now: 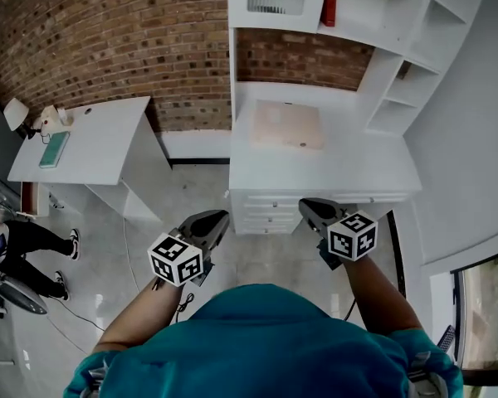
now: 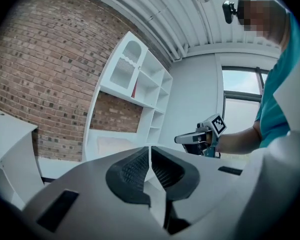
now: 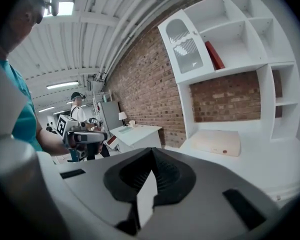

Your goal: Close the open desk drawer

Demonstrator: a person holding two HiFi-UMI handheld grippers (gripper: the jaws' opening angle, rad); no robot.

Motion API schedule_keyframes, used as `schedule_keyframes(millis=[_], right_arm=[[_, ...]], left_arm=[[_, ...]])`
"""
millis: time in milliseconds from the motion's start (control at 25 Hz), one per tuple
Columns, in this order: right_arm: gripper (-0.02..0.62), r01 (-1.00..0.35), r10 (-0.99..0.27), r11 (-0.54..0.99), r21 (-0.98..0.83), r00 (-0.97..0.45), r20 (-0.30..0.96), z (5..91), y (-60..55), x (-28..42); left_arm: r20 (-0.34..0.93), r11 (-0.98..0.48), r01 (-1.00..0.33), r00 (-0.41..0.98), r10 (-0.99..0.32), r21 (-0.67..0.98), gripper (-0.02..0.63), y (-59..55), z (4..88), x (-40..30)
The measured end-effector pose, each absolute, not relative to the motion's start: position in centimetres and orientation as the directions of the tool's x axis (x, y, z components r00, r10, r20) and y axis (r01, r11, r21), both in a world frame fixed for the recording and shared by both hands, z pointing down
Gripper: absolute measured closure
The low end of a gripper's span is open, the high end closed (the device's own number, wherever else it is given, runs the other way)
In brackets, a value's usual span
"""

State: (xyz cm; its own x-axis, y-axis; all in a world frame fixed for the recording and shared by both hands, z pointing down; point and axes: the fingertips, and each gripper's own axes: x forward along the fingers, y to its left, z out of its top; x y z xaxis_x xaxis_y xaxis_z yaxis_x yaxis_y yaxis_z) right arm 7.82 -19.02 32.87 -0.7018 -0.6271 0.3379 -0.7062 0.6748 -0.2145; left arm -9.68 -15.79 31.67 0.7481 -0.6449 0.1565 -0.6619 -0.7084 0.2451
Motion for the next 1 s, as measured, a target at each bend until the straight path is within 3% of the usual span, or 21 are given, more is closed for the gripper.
schedule_keyframes(millis=[680,1000], right_arm=[[0.574,-0.656,-0.647,0.751,-0.071,-0.754,0.119,20.6,-16.4,8.8],[0.574,-0.636,-0.634,0.77,-0.047,-0.772,0.049,18.5,-16.1,8.4]], left_arm=[[-0.021,-0.759,-0.635,0.765,-0.643,0.143,0.578,-13.9,20.0,-9.9],[-0.052,-0.761,-0.635,0.762,-0.645,0.133,0.578,-13.4,18.7,-10.1]])
